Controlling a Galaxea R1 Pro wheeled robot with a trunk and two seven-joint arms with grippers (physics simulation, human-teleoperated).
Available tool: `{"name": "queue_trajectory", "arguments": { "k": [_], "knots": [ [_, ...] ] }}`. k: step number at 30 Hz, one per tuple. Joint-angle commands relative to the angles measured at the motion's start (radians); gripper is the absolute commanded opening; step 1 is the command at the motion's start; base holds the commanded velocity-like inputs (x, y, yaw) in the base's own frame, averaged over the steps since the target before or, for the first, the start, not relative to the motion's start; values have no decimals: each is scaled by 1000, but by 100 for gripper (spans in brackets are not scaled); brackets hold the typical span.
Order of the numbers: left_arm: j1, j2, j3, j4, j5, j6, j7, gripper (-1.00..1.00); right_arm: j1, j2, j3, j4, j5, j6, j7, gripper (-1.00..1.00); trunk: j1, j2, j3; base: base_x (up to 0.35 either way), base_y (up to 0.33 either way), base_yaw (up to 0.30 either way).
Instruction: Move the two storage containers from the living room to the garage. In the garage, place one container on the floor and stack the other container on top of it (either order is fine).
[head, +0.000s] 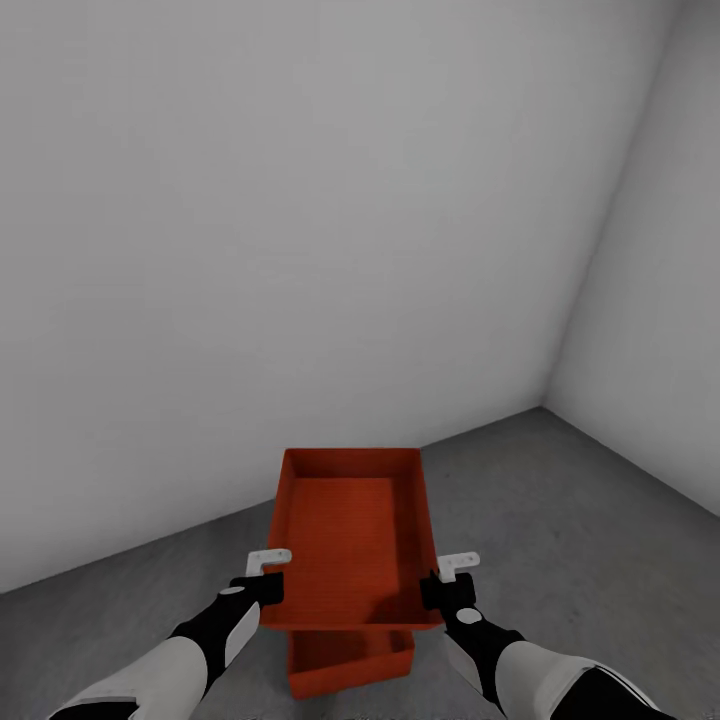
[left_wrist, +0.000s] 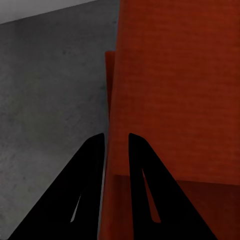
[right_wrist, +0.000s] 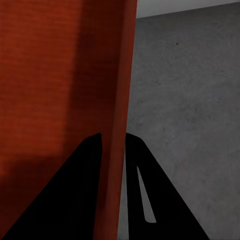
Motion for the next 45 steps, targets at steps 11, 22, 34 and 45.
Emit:
{"name": "queue_trajectory", "arguments": {
  "k": [11, 22, 34, 45],
  "knots": [
    [-1, -1, 63, -7, 36, -80, 17, -100, 0, 1, -28, -1, 10, 3, 6, -100, 0, -1, -19, 0, 0, 0],
    [-1, 1, 63, -6, 36, -80, 18, -100, 0, 0, -28, -1, 10, 3, 6, -100, 0, -1, -36, 0, 0, 0],
    [-1, 0, 63, -6, 36, -79, 18, -100, 0, 0, -28, -1, 10, 3, 6, -100, 0, -1, -55, 0, 0, 0],
    [-1, -1, 63, -5, 36, -79, 18, -100, 0, 0, -29, -1, 10, 3, 6, -100, 0, -1, -73, 0, 0, 0]
  ]
}}
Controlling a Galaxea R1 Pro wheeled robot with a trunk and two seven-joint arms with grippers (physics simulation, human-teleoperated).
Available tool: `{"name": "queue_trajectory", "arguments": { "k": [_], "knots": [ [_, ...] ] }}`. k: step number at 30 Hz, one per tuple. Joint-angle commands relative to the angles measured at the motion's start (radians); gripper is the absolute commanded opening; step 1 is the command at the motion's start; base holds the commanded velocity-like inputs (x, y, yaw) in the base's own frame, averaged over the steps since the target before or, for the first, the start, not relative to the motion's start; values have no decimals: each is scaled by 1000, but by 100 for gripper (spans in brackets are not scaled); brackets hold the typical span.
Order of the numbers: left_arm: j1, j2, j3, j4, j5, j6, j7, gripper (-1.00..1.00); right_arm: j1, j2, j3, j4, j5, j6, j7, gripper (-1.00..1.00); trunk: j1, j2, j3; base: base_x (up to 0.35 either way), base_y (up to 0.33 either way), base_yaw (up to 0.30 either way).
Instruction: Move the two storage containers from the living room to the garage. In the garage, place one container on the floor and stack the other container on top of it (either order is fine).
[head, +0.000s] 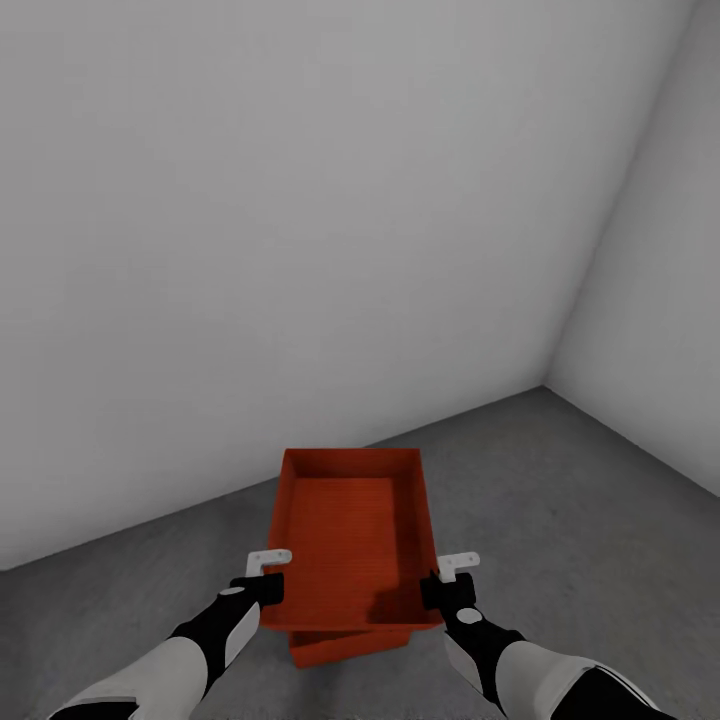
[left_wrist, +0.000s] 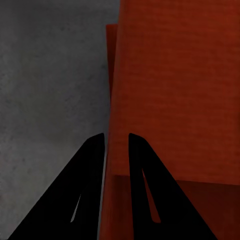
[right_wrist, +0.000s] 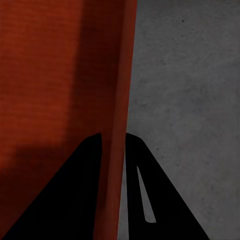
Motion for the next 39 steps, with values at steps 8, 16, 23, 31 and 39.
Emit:
{"name": "queue_trajectory", "arguments": {
  "k": [8, 16, 23, 31, 39],
  "knots": [
    [-1, 0, 62, -8, 34, -75, 18, -100, 0, 0, -29, -1, 10, 3, 5, -100, 0, -1, -14, 0, 0, 0],
    [-1, 0, 62, -8, 34, -76, 18, -100, 0, 1, -29, -1, 10, 3, 5, -100, 0, -1, -27, 0, 0, 0],
    [-1, 0, 62, -8, 34, -75, 18, -100, 0, 1, -29, -1, 10, 3, 5, -100, 0, -1, -38, 0, 0, 0],
    [-1, 0, 62, -8, 34, -76, 18, -100, 0, 0, -29, -1, 10, 3, 5, -100, 0, -1, -50, 0, 0, 0],
    [-1, 0, 61, -9, 34, -75, 18, -100, 0, 0, -30, -1, 10, 3, 5, -100, 0, -1, -63, 0, 0, 0]
  ]
}}
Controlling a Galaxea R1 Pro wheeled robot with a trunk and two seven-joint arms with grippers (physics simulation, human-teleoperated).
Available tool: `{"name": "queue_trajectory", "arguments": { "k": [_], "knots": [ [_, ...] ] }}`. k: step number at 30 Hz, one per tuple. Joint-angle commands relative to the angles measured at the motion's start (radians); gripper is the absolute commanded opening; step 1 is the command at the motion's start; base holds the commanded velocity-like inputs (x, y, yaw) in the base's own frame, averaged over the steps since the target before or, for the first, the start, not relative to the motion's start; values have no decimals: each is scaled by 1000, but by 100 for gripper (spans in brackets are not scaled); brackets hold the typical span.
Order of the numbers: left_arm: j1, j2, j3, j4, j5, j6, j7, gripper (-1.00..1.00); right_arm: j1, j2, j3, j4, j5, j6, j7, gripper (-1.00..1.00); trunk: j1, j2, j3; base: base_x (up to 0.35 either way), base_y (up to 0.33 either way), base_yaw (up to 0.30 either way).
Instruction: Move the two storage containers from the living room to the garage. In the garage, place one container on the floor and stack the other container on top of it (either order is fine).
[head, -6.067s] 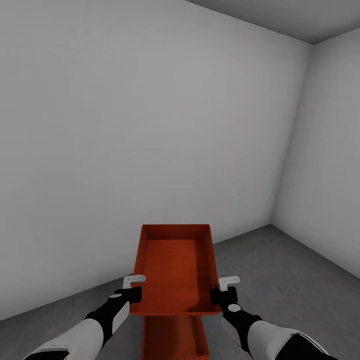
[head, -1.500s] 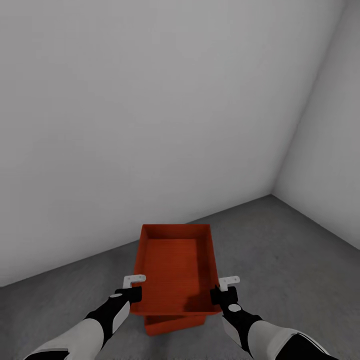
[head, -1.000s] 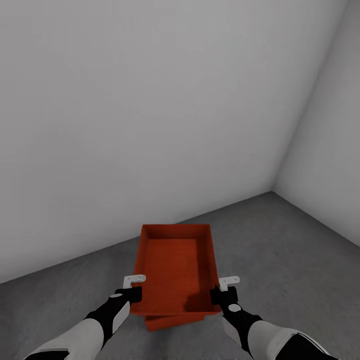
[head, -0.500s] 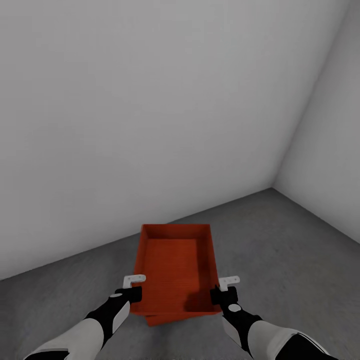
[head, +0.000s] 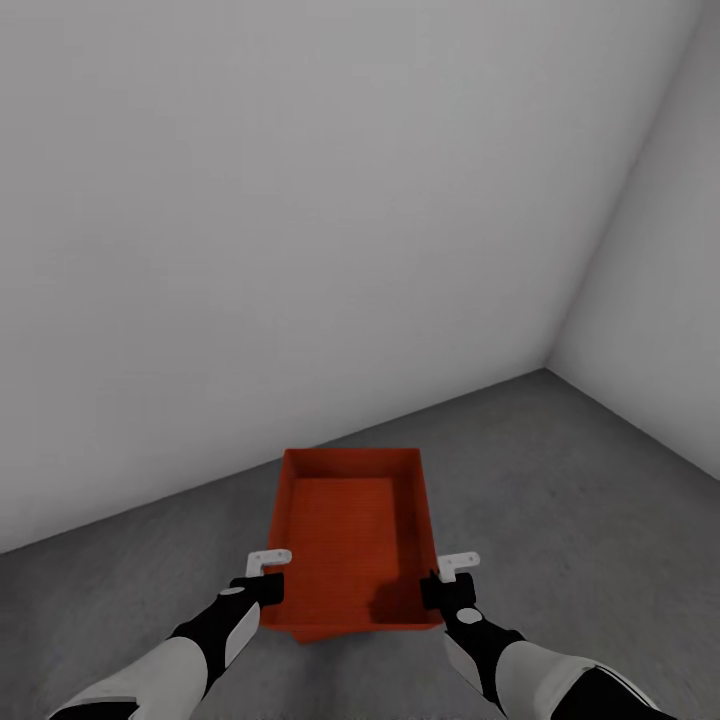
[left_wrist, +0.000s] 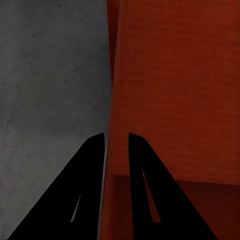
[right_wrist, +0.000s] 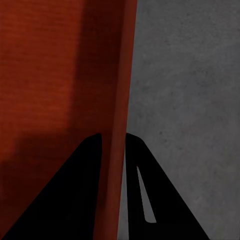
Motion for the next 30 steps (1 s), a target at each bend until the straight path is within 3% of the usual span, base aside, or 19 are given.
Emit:
{"name": "queue_trajectory", "arguments": {
  "k": [1, 10, 30],
  "knots": [
    [-1, 0, 63, -10, 32, -74, 18, -100, 0, 1, -30, -1, 10, 3, 4, -100, 0, -1, -3, 0, 0, 0],
    [-1, 0, 63, -10, 31, -74, 18, -100, 0, 0, -31, -1, 10, 2, 4, -100, 0, -1, -14, 69, 0, 0],
    [-1, 1, 64, -10, 31, -75, 18, -100, 0, 0, -31, -1, 9, 1, 3, -100, 0, -1, -15, 281, 0, 0]
  ]
}}
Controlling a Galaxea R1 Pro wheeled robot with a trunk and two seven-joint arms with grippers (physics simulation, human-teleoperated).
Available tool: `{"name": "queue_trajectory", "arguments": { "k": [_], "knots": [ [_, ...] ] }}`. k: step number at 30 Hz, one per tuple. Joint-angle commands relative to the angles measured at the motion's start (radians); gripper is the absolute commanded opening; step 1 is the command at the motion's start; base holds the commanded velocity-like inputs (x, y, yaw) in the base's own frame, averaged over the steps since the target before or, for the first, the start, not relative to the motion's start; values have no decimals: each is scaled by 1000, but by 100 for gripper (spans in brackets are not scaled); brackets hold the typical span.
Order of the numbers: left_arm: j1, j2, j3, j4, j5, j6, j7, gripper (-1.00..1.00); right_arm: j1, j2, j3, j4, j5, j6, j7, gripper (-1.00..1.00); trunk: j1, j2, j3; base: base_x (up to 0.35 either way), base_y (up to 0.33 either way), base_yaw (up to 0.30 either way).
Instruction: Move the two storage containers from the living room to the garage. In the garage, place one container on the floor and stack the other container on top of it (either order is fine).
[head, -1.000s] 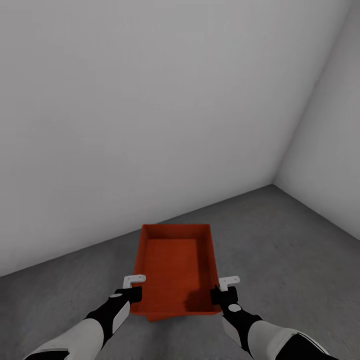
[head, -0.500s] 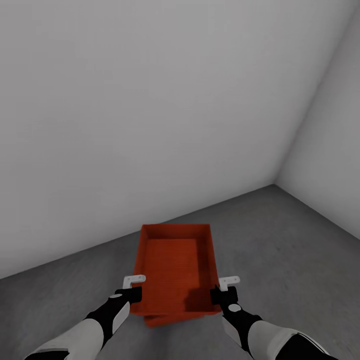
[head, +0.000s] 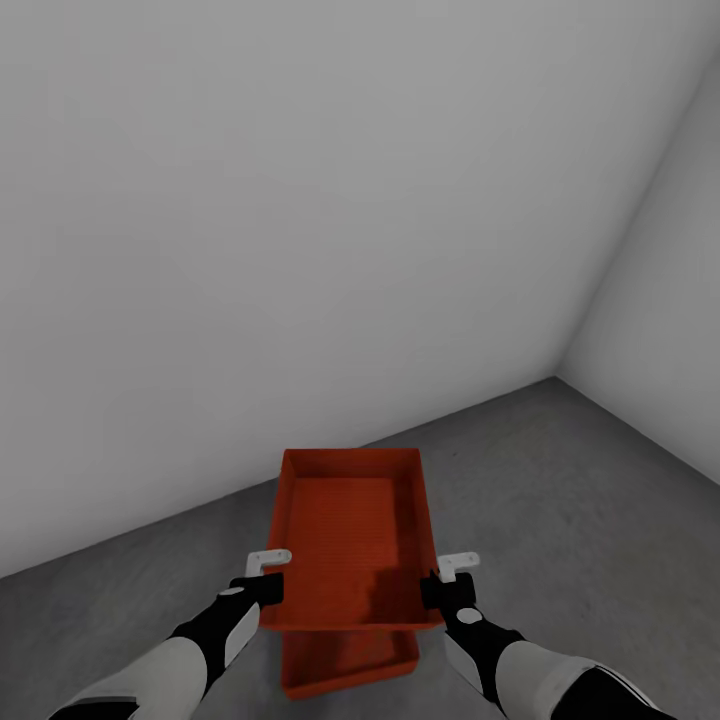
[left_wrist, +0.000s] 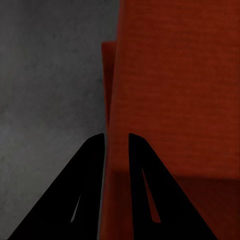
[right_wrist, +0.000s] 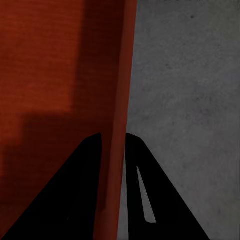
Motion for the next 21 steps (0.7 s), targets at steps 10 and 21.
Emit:
{"name": "queue_trajectory", "arguments": {
  "k": [10, 21],
  "knots": [
    [-1, 0, 66, -10, 28, -74, 20, -100, 0, 0, -32, -1, 10, 3, 2, -100, 0, -1, -1, 20, 0, 3],
    [-1, 0, 66, -10, 28, -74, 20, -100, 0, 1, -31, -1, 11, 3, 3, -100, 0, -1, -1, 0, 0, 243]
  ]
}}
